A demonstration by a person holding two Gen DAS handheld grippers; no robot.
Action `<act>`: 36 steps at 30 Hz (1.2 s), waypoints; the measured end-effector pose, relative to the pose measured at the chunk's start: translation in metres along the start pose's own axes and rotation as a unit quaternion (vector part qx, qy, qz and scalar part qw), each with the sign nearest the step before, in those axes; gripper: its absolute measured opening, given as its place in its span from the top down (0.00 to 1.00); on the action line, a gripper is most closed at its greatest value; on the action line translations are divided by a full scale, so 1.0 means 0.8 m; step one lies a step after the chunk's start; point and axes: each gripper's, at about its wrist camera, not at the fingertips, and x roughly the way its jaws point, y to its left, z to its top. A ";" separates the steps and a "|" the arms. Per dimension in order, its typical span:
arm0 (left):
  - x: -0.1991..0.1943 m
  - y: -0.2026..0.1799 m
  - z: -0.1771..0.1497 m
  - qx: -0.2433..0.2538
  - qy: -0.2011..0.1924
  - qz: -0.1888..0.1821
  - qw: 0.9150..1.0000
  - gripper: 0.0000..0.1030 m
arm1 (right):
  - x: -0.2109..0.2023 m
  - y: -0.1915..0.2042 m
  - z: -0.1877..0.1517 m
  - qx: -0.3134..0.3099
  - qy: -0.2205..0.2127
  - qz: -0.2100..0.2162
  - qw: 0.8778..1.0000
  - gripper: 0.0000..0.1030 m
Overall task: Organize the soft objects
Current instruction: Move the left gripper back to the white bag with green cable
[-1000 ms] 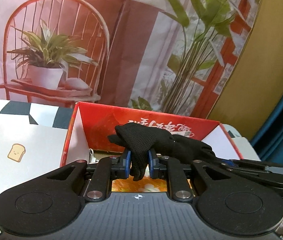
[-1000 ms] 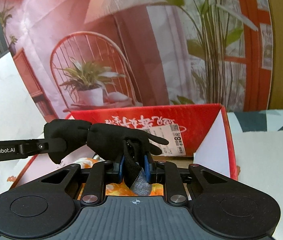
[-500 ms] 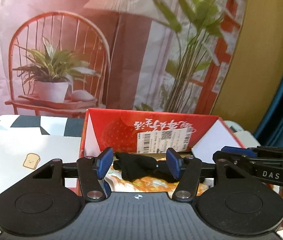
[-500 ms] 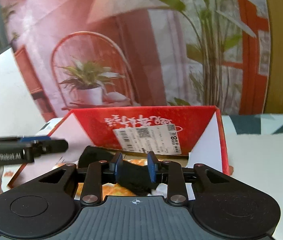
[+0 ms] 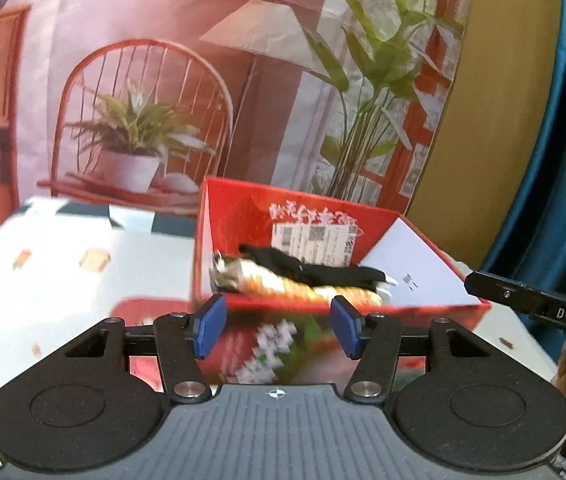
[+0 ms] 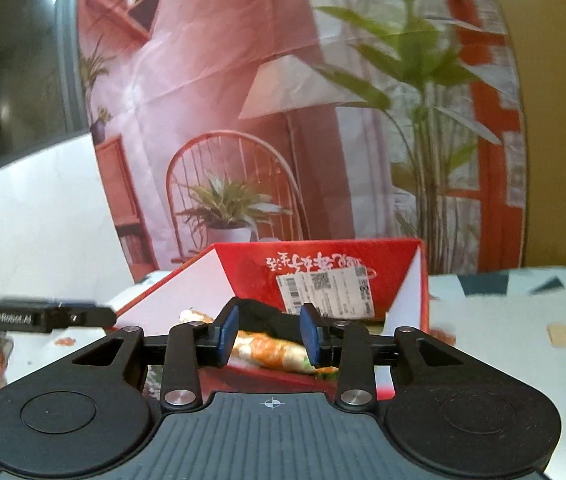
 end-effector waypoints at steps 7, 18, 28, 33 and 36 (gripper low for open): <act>0.003 -0.028 -0.035 0.018 0.028 -0.040 0.999 0.42 | -0.033 -0.006 -0.050 -0.040 -0.048 -0.045 0.997 0.64; 0.038 -0.051 -0.053 0.055 0.078 -0.060 0.994 0.42 | -0.036 -0.027 -0.087 -0.004 -0.041 -0.051 0.998 0.64; 0.077 -0.052 -0.056 0.050 0.099 -0.061 0.992 0.42 | -0.026 -0.017 -0.099 -0.008 -0.019 -0.027 0.999 0.44; 0.085 -0.050 -0.055 0.049 0.100 -0.059 0.992 0.42 | -0.008 -0.018 -0.110 -0.013 0.018 -0.037 0.999 0.44; 0.086 -0.048 -0.053 0.059 0.099 -0.068 0.991 0.42 | -0.001 -0.017 -0.114 -0.021 0.027 -0.043 0.998 0.44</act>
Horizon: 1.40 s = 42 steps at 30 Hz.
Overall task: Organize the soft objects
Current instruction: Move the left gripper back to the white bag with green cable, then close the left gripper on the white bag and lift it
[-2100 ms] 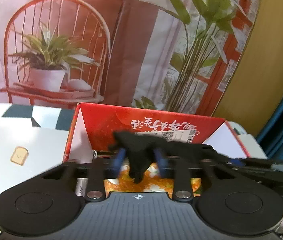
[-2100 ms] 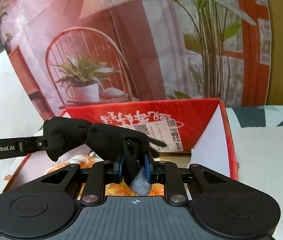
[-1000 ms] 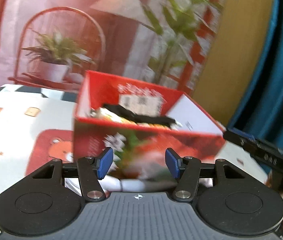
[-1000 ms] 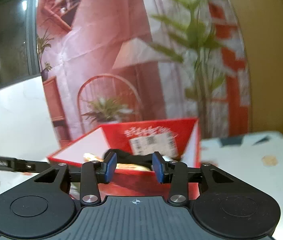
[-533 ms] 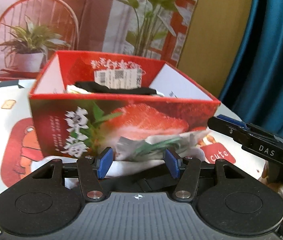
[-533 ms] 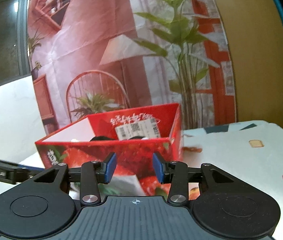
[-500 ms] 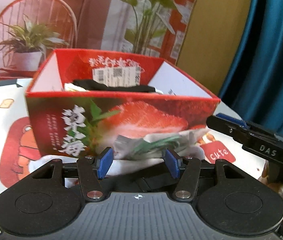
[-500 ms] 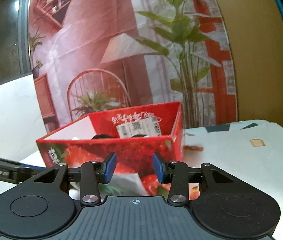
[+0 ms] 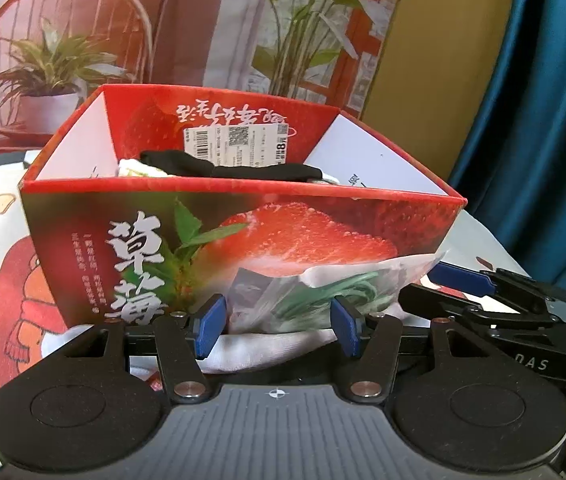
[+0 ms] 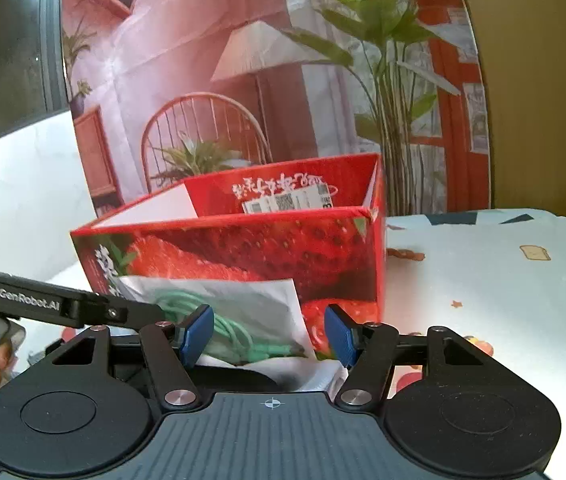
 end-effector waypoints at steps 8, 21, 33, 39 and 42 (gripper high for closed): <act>0.014 0.007 0.000 -0.006 0.007 -0.019 1.000 0.46 | 0.019 0.005 -0.002 -0.016 0.023 -0.003 1.000 0.44; 0.025 0.017 -0.009 -0.025 0.005 -0.023 0.999 0.49 | 0.039 0.013 -0.003 -0.026 0.047 0.008 0.998 0.43; 0.024 0.011 -0.013 -0.031 0.004 -0.013 0.999 0.57 | 0.048 0.021 0.000 -0.030 0.063 0.003 0.998 0.62; 0.000 0.009 -0.011 -0.037 -0.016 -0.018 0.999 0.57 | 0.034 0.025 0.008 -0.034 0.046 0.009 0.998 0.74; -0.007 0.012 -0.009 -0.040 -0.022 -0.017 0.999 0.57 | 0.026 0.028 0.015 -0.043 0.034 0.013 0.998 0.79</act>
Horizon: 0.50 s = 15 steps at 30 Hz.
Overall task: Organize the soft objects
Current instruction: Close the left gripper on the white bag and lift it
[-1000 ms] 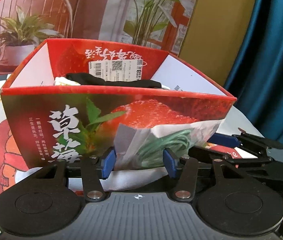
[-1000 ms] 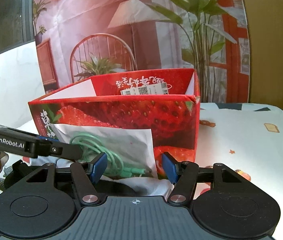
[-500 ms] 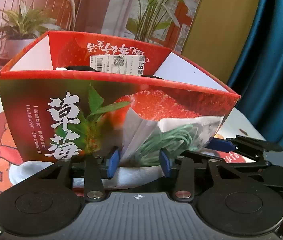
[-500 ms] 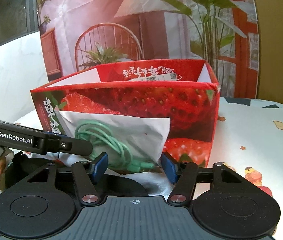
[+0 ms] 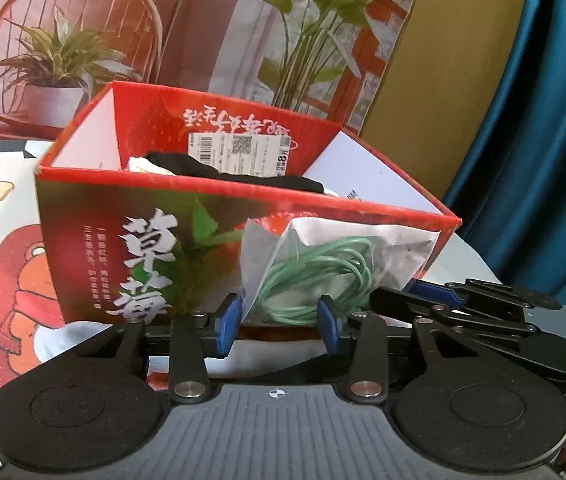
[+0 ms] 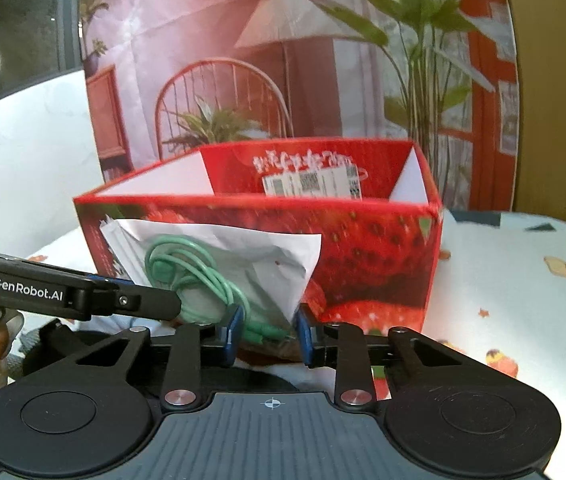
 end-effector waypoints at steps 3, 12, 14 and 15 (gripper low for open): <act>-0.004 0.001 0.002 -0.005 -0.004 0.000 1.000 0.57 | -0.004 -0.001 0.005 0.004 -0.003 0.000 1.000 0.82; -0.020 0.002 0.020 -0.006 -0.033 -0.004 0.999 0.57 | -0.015 0.007 0.026 -0.005 -0.030 -0.001 1.000 0.82; -0.020 0.004 0.020 -0.005 -0.035 -0.003 0.999 0.57 | -0.015 0.007 0.029 -0.006 -0.031 -0.003 1.000 0.82; -0.021 0.004 0.020 -0.004 -0.037 -0.003 0.999 0.60 | -0.014 0.006 0.030 -0.006 -0.031 -0.004 1.000 0.82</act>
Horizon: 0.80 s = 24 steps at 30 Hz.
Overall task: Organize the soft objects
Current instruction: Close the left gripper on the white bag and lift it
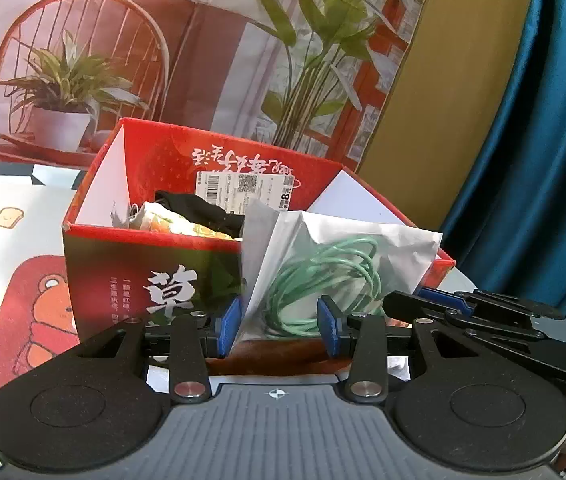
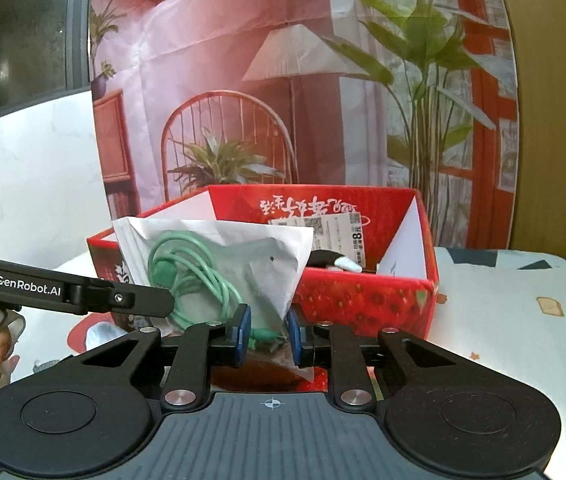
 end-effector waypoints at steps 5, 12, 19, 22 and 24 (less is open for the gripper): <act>0.001 0.007 0.001 -0.008 -0.004 0.002 1.000 0.69 | 0.001 0.001 0.001 0.000 0.000 0.000 1.000 0.82; -0.002 0.003 0.001 -0.009 -0.002 0.006 1.000 0.72 | 0.000 0.002 0.002 -0.003 0.001 -0.003 1.000 0.82; -0.022 0.003 0.009 -0.017 -0.042 -0.006 0.999 0.72 | -0.010 0.004 0.008 -0.012 -0.017 0.000 1.000 0.82; -0.032 0.001 0.015 -0.017 -0.063 -0.013 0.998 0.72 | -0.014 0.005 0.015 -0.013 -0.026 0.002 1.000 0.82; -0.037 -0.001 0.019 -0.013 -0.071 -0.014 0.997 0.72 | -0.017 0.006 0.020 -0.014 -0.034 0.004 0.999 0.82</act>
